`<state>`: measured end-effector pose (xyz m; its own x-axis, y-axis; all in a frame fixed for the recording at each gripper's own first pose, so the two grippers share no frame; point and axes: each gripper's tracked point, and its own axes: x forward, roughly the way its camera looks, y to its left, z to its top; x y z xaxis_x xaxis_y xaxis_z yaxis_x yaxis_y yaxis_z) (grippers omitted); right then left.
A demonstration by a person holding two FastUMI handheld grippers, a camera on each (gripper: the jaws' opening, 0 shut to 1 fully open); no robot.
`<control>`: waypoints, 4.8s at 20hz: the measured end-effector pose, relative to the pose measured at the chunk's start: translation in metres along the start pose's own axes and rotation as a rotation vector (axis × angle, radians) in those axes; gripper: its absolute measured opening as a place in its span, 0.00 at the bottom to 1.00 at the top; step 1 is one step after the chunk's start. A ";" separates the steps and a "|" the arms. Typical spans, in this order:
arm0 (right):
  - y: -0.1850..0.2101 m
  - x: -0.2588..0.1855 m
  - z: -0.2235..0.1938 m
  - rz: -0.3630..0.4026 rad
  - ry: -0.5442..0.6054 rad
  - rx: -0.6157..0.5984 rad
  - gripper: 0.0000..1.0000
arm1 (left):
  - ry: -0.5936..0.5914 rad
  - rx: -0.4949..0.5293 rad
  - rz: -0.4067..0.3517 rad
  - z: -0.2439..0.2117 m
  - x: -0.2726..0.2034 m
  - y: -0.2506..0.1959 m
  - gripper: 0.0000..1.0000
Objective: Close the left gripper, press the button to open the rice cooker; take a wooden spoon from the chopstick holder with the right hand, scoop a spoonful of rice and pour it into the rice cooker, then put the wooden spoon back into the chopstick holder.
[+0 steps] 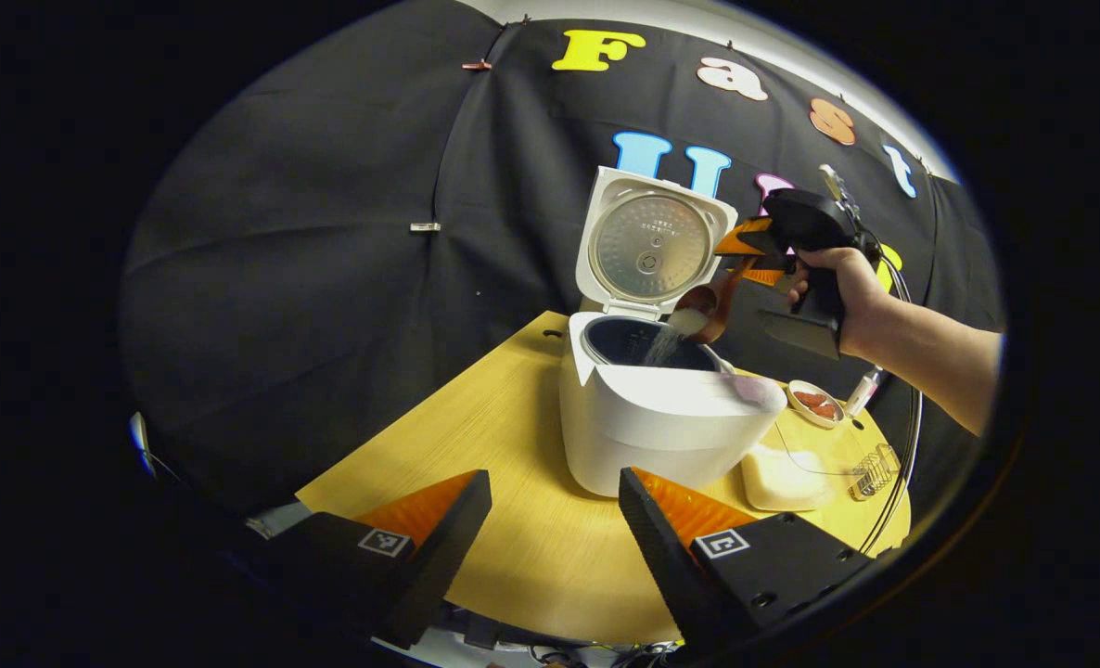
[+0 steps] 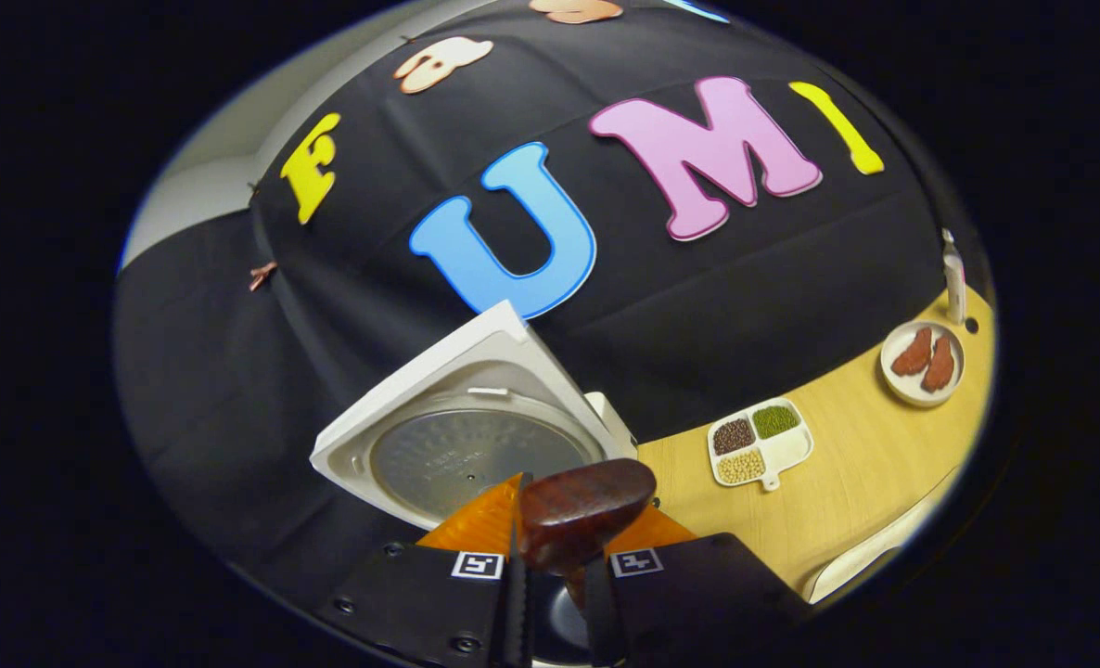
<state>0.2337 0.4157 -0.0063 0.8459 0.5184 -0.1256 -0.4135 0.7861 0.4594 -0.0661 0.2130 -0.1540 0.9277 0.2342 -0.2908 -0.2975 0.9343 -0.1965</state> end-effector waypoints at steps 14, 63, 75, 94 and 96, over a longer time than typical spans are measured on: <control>0.064 0.005 -0.047 0.208 -0.043 -0.667 0.27 | -0.004 -0.021 0.008 0.003 0.003 0.008 0.96; -0.408 -0.282 0.154 -0.446 -0.189 -0.079 0.28 | 0.014 0.138 -0.213 -0.010 -0.036 -0.242 0.96; -0.502 -0.265 0.062 -0.516 -0.069 0.067 0.27 | -0.005 0.151 -0.091 0.006 -0.036 -0.269 0.96; -0.487 -0.390 0.045 -0.683 -0.069 -0.017 0.99 | -0.215 0.101 0.005 0.170 -0.005 -0.199 0.95; -0.479 -0.411 0.054 -0.709 -0.086 -0.065 0.98 | -0.246 0.114 0.013 0.204 0.003 -0.190 0.95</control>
<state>0.1023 -0.1923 -0.1269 0.9407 -0.1510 -0.3039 0.2288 0.9436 0.2394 0.0391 0.0912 0.0733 0.9550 0.2917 -0.0532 -0.2953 0.9517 -0.0837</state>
